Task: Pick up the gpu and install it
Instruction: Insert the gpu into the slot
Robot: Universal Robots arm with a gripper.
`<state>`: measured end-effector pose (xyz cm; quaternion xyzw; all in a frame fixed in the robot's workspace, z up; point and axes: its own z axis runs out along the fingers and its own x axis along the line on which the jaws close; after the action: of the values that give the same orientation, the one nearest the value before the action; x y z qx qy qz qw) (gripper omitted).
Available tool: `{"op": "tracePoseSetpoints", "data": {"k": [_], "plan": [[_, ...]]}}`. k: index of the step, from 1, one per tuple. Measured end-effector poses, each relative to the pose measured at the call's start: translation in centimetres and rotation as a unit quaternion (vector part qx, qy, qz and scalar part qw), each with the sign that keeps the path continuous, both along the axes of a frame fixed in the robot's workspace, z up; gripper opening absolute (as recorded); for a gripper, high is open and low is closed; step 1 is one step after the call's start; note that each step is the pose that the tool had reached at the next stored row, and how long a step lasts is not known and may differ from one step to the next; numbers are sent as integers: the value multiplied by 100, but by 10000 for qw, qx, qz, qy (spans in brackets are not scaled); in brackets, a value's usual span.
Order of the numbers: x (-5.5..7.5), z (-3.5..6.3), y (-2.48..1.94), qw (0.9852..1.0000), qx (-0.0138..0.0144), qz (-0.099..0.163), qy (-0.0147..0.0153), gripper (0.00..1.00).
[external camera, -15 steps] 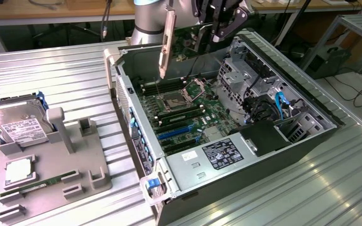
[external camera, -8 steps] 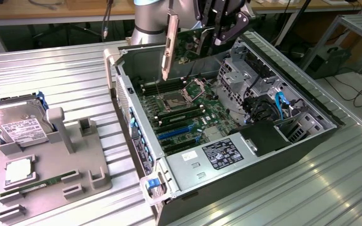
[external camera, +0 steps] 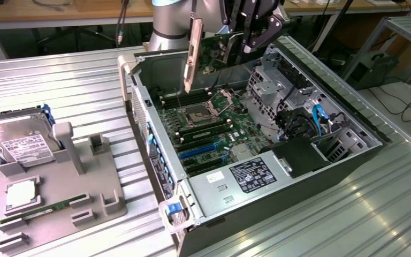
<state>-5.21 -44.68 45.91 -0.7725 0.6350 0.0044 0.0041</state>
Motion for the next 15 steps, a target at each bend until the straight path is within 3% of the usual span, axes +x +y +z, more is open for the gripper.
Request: {"op": "tracePoseSetpoints", "data": {"k": [15], "plan": [[0, -69, 0, 10000, 0, 0, 0, 28]]}}
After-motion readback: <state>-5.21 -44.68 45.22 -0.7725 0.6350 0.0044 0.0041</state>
